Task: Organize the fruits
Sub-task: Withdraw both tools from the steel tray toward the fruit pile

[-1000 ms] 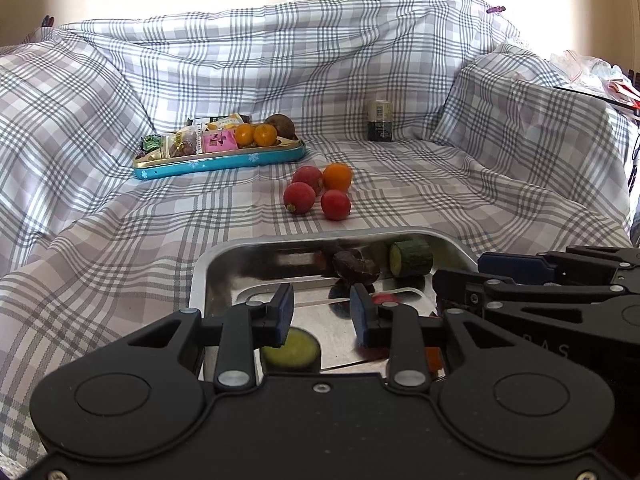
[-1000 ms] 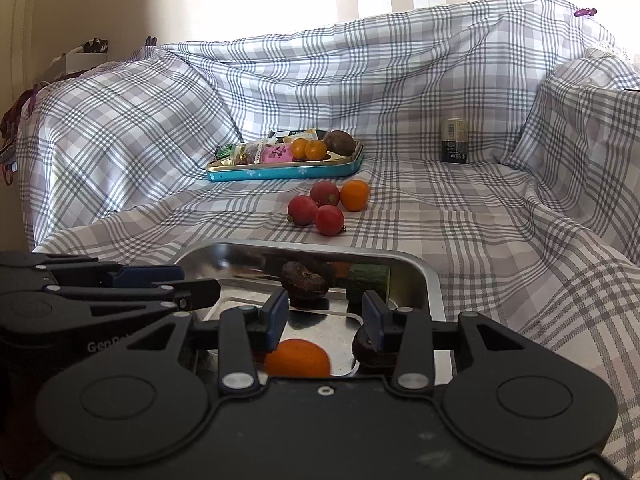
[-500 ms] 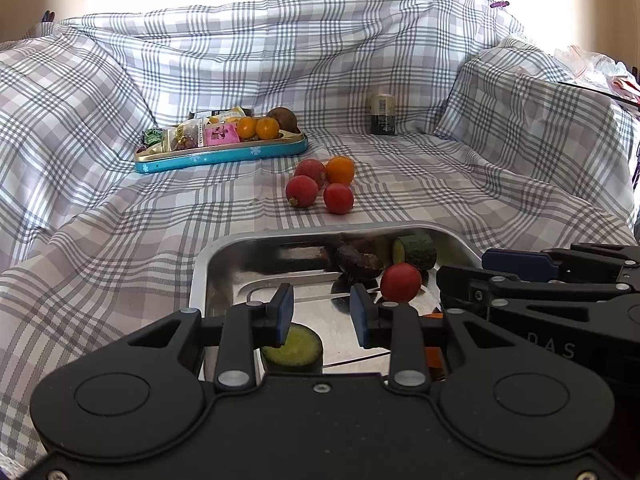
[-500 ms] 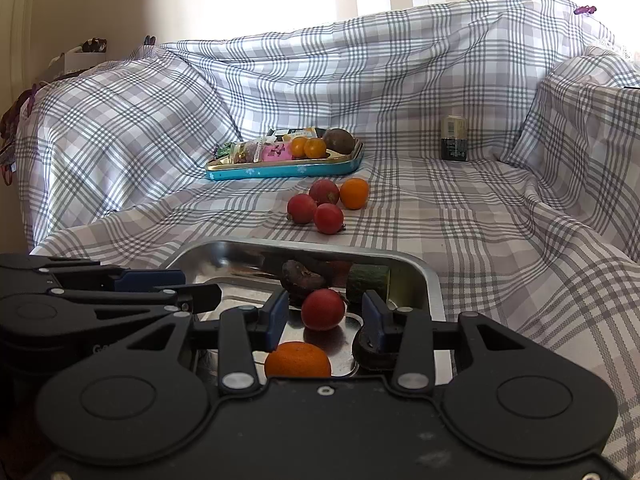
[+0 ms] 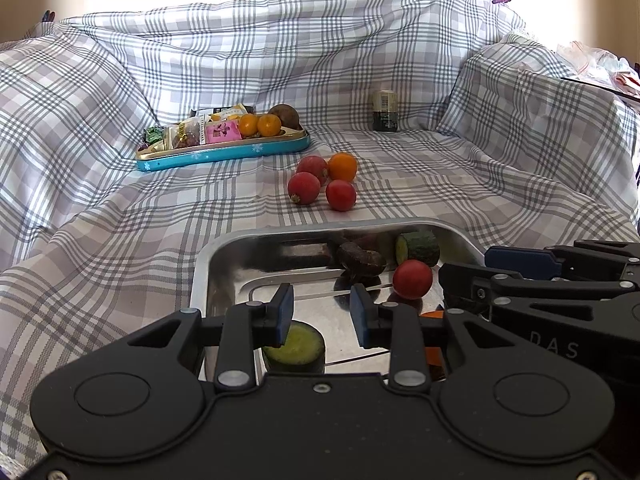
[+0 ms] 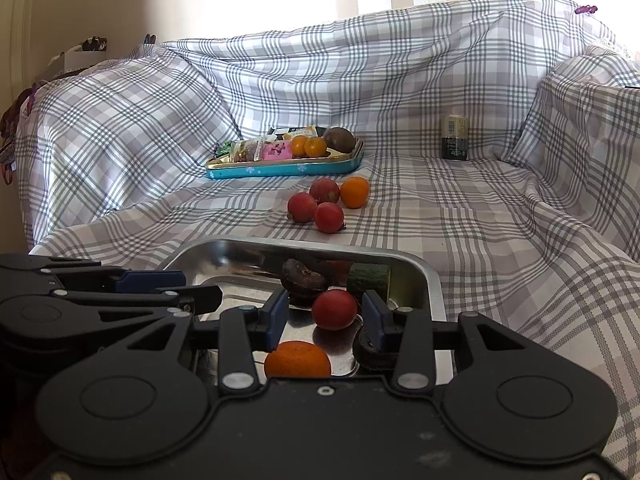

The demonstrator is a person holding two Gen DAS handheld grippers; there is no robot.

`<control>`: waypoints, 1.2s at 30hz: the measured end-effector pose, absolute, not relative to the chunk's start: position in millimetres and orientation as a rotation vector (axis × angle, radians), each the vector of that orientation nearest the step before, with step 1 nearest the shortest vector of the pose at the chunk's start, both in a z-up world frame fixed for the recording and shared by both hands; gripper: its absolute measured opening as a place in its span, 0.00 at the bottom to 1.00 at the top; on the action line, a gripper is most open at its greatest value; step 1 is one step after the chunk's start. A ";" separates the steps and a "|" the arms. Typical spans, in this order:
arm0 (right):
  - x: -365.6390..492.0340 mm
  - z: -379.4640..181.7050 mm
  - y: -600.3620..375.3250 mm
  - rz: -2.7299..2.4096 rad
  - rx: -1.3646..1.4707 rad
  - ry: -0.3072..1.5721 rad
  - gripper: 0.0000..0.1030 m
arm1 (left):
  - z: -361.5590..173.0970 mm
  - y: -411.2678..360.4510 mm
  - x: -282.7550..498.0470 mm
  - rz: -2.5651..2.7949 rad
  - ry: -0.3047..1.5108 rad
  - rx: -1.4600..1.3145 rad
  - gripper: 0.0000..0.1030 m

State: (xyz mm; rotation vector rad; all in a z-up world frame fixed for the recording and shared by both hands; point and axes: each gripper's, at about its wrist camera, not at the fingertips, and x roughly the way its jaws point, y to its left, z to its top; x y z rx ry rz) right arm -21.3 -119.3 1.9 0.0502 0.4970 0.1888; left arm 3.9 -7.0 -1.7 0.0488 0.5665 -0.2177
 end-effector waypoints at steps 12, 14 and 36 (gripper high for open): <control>-20.8 2.1 -119.6 0.189 0.050 0.498 0.42 | -1.7 -5.8 4.2 -0.214 0.568 0.053 0.40; -21.0 1.5 -120.2 0.190 0.050 0.499 0.42 | -1.3 -6.6 4.2 -0.212 0.567 0.054 0.40; -14.4 -0.8 -123.5 0.166 0.073 0.542 0.42 | 3.6 -2.6 4.9 -0.118 0.550 0.042 0.40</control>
